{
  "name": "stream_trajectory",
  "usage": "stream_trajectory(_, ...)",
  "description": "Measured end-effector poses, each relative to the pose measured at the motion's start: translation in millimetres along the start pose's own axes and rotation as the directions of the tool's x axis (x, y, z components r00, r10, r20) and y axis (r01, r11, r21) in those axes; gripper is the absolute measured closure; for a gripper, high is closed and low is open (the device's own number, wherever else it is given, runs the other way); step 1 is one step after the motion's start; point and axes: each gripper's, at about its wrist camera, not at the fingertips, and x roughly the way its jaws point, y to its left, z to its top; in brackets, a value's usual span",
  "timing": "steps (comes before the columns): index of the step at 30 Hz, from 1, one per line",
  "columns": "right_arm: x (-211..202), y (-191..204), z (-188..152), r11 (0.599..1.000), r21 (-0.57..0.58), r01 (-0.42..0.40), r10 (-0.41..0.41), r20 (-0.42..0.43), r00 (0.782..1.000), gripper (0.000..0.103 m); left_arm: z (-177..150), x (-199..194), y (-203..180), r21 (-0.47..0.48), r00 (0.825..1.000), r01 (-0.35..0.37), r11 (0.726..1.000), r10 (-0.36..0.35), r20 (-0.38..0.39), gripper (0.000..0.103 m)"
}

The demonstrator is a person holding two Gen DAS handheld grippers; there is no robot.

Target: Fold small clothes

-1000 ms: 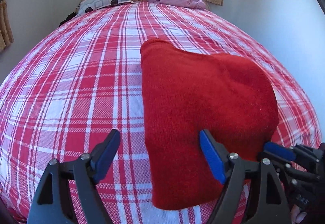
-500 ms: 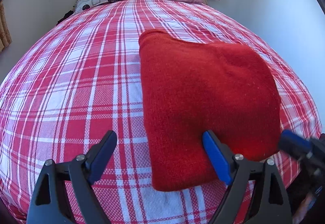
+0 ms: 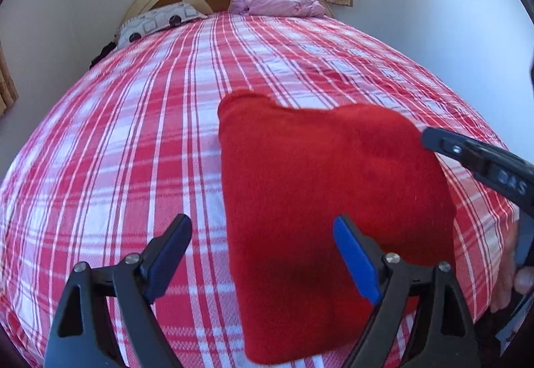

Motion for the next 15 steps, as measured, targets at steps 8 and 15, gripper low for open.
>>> stream_trajectory(8, 73, -16, 19, 0.998, 0.036, 0.049, -0.044, -0.135, 0.99, 0.074, 10, 47, 2, -0.084, 0.992, 0.04, 0.996, -0.049, -0.112, 0.011)
stream_trajectory(15, 120, -36, 25, 0.989, 0.149, 0.021, 0.014, -0.229, 0.973, 0.074, 7, 59, -1, -0.103, 0.992, 0.027, 0.994, -0.04, -0.118, 0.0)
